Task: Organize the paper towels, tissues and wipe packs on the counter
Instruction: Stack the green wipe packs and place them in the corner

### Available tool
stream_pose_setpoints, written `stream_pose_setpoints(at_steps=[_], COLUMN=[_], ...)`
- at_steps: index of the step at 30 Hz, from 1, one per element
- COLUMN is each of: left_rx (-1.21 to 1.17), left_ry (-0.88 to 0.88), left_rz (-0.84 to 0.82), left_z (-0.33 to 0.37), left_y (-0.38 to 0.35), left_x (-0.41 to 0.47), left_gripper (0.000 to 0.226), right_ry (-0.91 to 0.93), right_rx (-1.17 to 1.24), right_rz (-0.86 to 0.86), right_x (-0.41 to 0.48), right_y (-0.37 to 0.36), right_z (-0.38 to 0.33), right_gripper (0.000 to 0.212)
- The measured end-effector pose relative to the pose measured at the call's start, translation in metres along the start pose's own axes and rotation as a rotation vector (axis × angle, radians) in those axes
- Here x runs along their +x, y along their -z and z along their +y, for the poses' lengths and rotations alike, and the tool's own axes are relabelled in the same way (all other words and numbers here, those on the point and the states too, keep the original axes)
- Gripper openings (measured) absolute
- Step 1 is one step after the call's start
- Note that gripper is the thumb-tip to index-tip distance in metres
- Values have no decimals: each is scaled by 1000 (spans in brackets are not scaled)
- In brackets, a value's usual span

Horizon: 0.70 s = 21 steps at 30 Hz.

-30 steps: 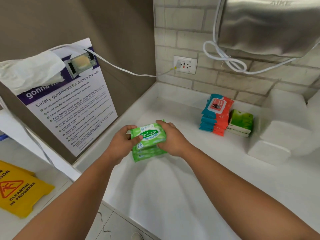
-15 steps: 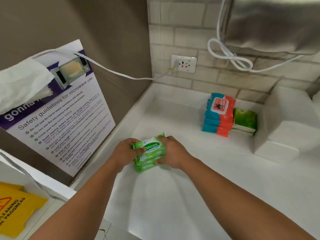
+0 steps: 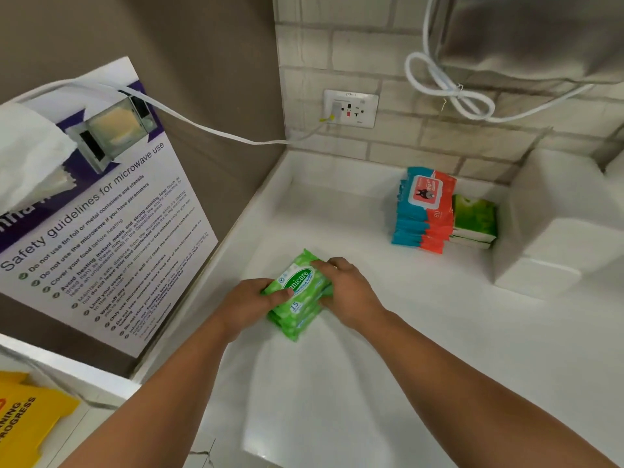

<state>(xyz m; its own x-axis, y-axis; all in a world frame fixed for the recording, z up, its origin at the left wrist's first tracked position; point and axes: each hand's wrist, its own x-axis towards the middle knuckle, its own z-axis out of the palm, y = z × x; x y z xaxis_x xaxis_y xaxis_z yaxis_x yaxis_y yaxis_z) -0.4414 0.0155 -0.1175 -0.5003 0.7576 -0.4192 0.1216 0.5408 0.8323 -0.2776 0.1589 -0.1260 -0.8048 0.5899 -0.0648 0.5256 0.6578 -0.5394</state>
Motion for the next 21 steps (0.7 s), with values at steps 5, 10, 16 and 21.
stream_pose_setpoints(at_steps=[5, 10, 16, 21], left_rx=[-146, -90, -62, -149], left_ry=[21, -12, -65, -122], left_rz=[116, 271, 279, 206], left_z=[-6, 2, 17, 21], left_y=[-34, -63, -89, -101], left_x=[-10, -17, -9, 5], left_gripper=[22, 24, 22, 16], right_ry=[-311, -489, -406, -469], right_rx=[222, 609, 769, 748], right_rz=[218, 304, 300, 398], right_x=[-16, -42, -48, -32], right_y=[-9, -19, -36, -35], right_z=[10, -3, -20, -5], right_gripper=[79, 40, 30, 35])
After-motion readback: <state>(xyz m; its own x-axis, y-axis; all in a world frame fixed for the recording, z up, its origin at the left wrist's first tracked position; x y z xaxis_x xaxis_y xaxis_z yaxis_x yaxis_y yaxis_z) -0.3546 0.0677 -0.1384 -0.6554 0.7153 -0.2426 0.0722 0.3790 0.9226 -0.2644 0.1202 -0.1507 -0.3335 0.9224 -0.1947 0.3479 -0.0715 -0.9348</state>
